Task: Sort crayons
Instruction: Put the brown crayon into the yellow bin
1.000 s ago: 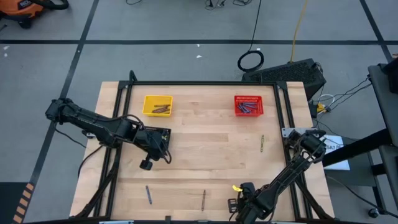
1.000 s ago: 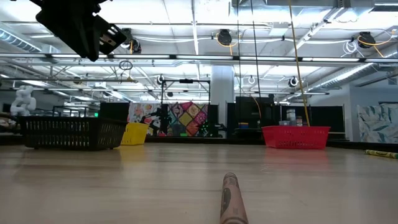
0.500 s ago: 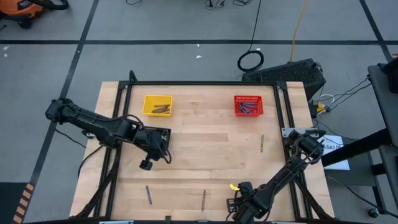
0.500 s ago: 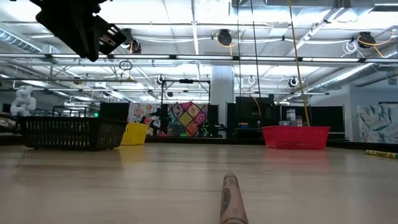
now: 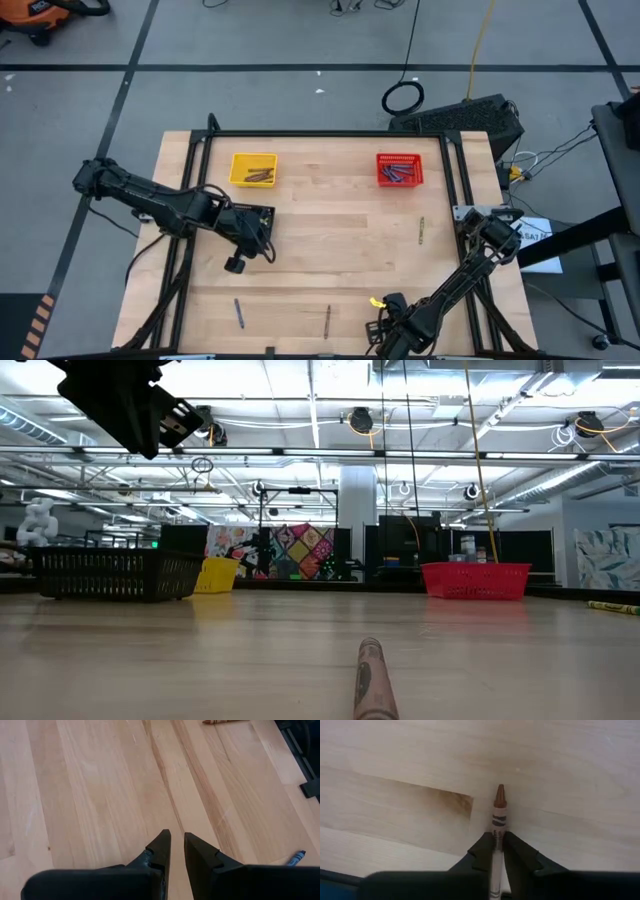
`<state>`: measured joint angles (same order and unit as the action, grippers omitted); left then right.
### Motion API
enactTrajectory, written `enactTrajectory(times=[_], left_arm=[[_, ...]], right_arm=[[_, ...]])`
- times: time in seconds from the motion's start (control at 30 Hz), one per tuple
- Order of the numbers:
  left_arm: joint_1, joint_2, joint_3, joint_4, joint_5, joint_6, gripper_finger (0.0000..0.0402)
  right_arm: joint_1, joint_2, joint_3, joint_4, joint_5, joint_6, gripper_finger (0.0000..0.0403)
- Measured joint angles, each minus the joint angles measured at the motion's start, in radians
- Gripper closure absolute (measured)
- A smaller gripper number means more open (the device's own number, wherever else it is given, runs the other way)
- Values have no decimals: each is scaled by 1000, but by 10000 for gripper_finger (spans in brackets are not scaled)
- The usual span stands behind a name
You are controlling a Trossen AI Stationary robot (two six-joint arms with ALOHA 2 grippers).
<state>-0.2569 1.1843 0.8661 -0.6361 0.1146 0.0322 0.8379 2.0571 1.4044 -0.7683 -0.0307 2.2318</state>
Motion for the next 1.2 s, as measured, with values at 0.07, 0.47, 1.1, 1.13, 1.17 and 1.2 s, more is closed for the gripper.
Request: enactTrajectory(times=[0.07,0.47,1.1,1.13,1.17,1.2], left_arm=[[0,0,0,0,0,0,349],[0,0,0,0,0,0,349],[0,0,0,0,0,0,349],[0,0,0,0,0,0,349],[0,0,0,1,0,0,349],[0,0,0,1,0,0,349]], right_arm=[[0,0,0,-6,0,-1,391],[0,1,-1,-35,5,-45,401],[-7,-81,-6,-59,255,-129,403],[-6,-81,-6,-60,249,-136,403],[-6,-81,-6,-56,242,-147,403],[-8,-81,-5,-59,244,-159,403]])
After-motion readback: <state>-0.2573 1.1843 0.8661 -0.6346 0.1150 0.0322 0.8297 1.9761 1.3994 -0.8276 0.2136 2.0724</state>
